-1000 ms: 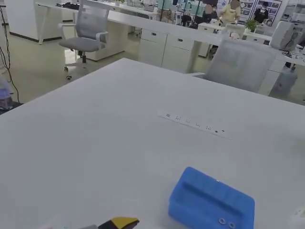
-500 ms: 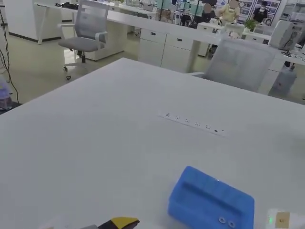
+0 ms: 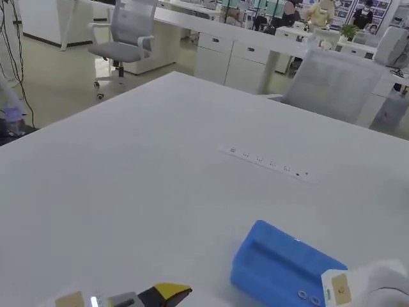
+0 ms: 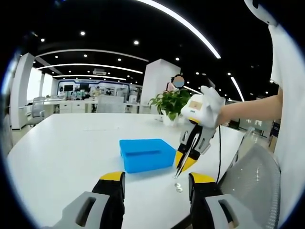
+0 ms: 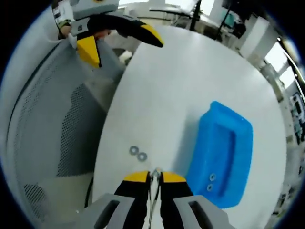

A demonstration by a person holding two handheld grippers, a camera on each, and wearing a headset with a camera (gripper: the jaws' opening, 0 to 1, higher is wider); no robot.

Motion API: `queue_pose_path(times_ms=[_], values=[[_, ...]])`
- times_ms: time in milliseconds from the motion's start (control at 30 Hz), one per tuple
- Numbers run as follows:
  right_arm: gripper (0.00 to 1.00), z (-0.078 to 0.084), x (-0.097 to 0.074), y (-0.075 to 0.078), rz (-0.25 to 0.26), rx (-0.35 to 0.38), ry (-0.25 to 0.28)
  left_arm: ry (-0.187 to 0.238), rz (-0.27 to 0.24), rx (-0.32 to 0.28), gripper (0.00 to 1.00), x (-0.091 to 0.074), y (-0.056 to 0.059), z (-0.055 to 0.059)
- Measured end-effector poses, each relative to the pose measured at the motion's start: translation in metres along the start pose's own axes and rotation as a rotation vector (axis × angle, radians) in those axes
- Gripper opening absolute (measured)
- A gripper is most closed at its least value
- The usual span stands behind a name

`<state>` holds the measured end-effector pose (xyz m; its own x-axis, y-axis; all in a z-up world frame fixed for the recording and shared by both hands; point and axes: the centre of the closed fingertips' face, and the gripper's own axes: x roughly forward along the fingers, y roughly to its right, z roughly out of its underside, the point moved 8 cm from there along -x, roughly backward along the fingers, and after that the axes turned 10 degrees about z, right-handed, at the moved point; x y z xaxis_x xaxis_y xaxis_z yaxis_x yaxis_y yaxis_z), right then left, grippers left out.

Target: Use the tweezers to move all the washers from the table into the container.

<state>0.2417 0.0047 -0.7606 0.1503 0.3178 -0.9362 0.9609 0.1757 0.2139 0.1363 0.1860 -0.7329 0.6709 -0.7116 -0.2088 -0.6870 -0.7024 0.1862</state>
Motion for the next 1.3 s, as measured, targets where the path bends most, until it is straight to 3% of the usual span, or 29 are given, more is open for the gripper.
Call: queue_pose_path(times_ms=[300, 500, 567, 667, 800, 900, 1033, 1300], values=[[0.05, 0.001, 0.002, 0.002, -0.020, -0.005, -0.020, -0.005, 0.008, 0.001, 0.51, 0.000, 0.000, 0.001], [0.05, -0.001, 0.004, 0.005, -0.027, 0.037, 0.012, -0.009, 0.012, 0.002, 0.50, 0.000, 0.001, 0.001], [0.04, -0.002, 0.005, 0.005, -0.012, 0.119, 0.070, -0.010, 0.014, 0.002, 0.50, 0.000, 0.001, 0.001], [0.04, 0.004, 0.008, 0.005, 0.038, 0.297, 0.173, -0.013, 0.012, 0.001, 0.49, 0.000, 0.000, 0.002], [0.04, 0.023, 0.008, 0.006, 0.101, 0.633, 0.323, -0.015, 0.011, 0.000, 0.49, 0.000, 0.000, 0.002], [0.04, 0.037, 0.005, 0.004, 0.130, 0.808, 0.375, -0.019, 0.015, 0.000, 0.49, 0.000, 0.000, 0.002], [0.04, 0.041, -0.010, 0.005, 0.145, 0.886, 0.430, -0.029, 0.021, 0.001, 0.48, 0.001, 0.001, 0.003], [0.04, 0.023, -0.036, 0.023, 0.177, 0.846, 0.472, -0.023, 0.019, 0.001, 0.48, 0.001, 0.001, 0.002]])
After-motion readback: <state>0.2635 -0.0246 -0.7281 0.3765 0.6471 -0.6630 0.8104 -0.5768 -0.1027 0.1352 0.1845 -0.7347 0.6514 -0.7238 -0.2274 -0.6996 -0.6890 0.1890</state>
